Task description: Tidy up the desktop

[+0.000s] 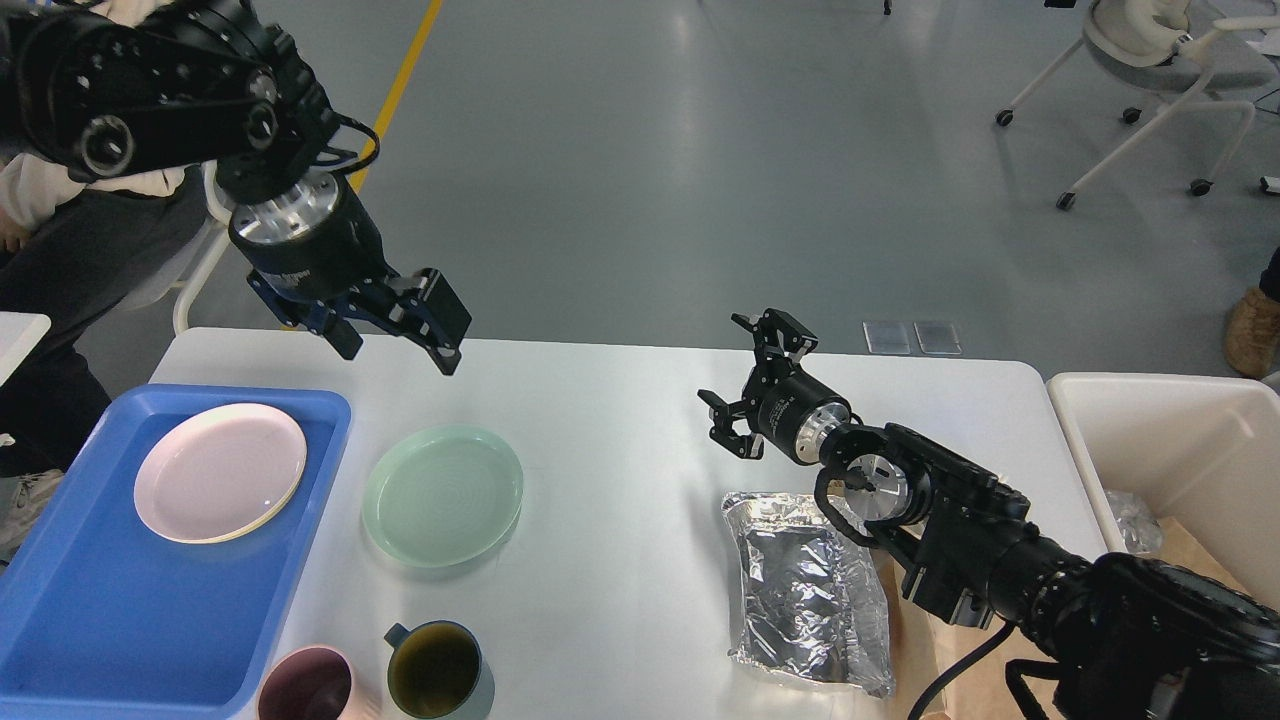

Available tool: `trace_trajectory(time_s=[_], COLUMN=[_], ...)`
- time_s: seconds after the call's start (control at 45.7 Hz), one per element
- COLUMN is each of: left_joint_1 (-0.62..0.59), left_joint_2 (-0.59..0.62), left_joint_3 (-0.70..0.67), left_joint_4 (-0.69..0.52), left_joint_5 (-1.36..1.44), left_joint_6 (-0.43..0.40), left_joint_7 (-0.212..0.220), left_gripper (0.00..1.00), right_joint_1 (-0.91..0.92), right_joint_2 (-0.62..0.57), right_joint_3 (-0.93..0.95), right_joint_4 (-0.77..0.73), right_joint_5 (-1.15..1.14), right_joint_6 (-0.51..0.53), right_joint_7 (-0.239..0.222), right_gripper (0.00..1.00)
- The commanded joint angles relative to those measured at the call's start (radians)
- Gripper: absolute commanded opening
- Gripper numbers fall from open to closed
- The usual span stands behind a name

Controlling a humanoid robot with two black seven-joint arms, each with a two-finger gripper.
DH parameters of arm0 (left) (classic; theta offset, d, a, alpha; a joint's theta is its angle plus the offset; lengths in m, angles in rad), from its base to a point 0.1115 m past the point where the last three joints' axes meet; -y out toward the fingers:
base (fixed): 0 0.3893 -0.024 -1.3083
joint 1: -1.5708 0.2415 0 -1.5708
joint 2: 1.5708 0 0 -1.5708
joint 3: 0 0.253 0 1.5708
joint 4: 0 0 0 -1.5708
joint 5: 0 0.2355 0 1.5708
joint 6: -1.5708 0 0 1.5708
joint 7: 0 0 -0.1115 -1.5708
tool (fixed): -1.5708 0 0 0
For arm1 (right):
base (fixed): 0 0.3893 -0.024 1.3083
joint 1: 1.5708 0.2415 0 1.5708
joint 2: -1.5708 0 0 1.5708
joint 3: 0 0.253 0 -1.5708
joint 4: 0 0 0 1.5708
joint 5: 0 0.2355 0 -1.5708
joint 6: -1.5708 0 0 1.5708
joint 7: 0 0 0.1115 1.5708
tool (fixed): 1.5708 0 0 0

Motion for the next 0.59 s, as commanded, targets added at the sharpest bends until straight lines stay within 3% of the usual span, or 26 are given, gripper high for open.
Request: trace_trajectory(time_s=[0.0,0.241,0.569], left_joint_1=[-0.085,-0.248,-0.249], left_joint_2=[-0.003,-0.037,-0.17], left_joint_3=[0.07,0.205,0.285], left_joint_4=[-0.008,-0.109,-0.204], left_joint_5=[-0.027,-0.103,-0.234], left_joint_6=[0.0,0.0,0.0], left_joint_7=[-0.002,0.002,0.005], left_gripper=[0.96,0.96,0.96], right_joint_1=[0.0,0.0,0.0], right_joint_2=[0.0,0.0,0.0], right_joint_3=[0.0,0.0,0.0], right_joint_4=[0.0,0.0,0.0], right_joint_5=[0.0,0.0,0.0], right_joint_6=[0.0,0.0,0.0], right_joint_7=[-0.001,-0.001,-0.001], right_gripper=[1.0,1.0,1.0])
